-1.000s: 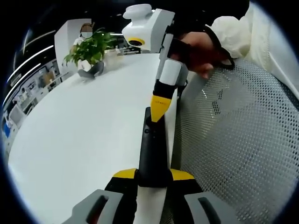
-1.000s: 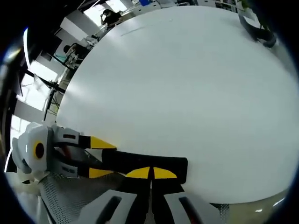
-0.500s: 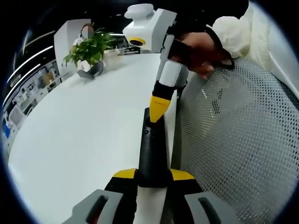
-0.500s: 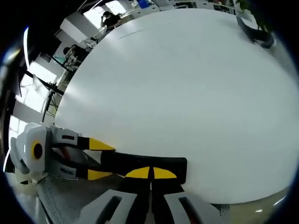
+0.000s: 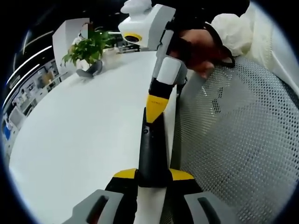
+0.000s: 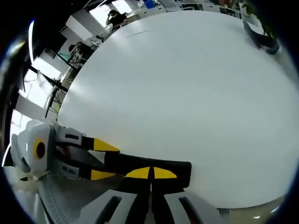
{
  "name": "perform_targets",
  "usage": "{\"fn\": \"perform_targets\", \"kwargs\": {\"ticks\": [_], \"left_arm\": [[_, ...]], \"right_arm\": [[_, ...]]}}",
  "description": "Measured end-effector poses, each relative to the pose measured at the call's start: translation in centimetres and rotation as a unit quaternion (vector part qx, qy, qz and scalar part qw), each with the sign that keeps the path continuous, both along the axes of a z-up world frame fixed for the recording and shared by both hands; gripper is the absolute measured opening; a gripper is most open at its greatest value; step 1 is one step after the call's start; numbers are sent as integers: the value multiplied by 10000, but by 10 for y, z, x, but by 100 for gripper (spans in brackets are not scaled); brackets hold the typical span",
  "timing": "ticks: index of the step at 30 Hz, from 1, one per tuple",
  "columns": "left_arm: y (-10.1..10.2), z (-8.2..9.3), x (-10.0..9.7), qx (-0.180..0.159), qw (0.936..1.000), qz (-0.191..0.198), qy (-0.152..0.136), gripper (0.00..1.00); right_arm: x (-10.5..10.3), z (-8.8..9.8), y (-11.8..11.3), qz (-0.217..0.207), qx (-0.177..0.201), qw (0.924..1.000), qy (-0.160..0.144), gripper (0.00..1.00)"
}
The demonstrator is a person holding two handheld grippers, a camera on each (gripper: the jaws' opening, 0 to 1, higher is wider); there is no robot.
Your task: Press the specified remote control buttons in sequence, fully releasing each button before pressing the next.
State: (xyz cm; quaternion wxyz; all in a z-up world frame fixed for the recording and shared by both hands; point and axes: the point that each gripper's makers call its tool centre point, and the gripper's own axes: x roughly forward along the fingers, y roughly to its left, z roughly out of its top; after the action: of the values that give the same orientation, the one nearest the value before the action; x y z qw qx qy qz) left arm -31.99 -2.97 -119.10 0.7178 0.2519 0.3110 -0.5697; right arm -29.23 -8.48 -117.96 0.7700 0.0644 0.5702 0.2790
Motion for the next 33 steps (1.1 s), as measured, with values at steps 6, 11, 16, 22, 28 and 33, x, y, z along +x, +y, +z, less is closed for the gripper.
{"fn": "perform_targets", "kwargs": {"ticks": [6, 11, 16, 22, 28, 33], "left_arm": [[-2, 0, -3, 38, 10000, -69, -14, 24], [-6, 0, -6, 22, 9998, -171, -64, 24], [-6, 0, -6, -23, 9999, -156, -29, 24], [-6, 1, -6, -54, 9999, -153, -23, 24], [-5, 1, -6, -69, 9999, -145, 1, 24], [-5, 1, -6, -60, 9999, -157, -25, 24]], "right_arm": [[-1, 1, 6, 96, 98, 9999, -74, 0], [-3, 1, 11, 165, 218, 9996, -1, 0], [-8, -2, 12, 223, 181, 9995, 123, 0], [-7, -2, 11, 166, 192, 9996, 113, 0], [-6, -4, 11, 107, 143, 9998, 79, 0], [-5, -4, 12, 110, 168, 9998, 74, 0]]}}
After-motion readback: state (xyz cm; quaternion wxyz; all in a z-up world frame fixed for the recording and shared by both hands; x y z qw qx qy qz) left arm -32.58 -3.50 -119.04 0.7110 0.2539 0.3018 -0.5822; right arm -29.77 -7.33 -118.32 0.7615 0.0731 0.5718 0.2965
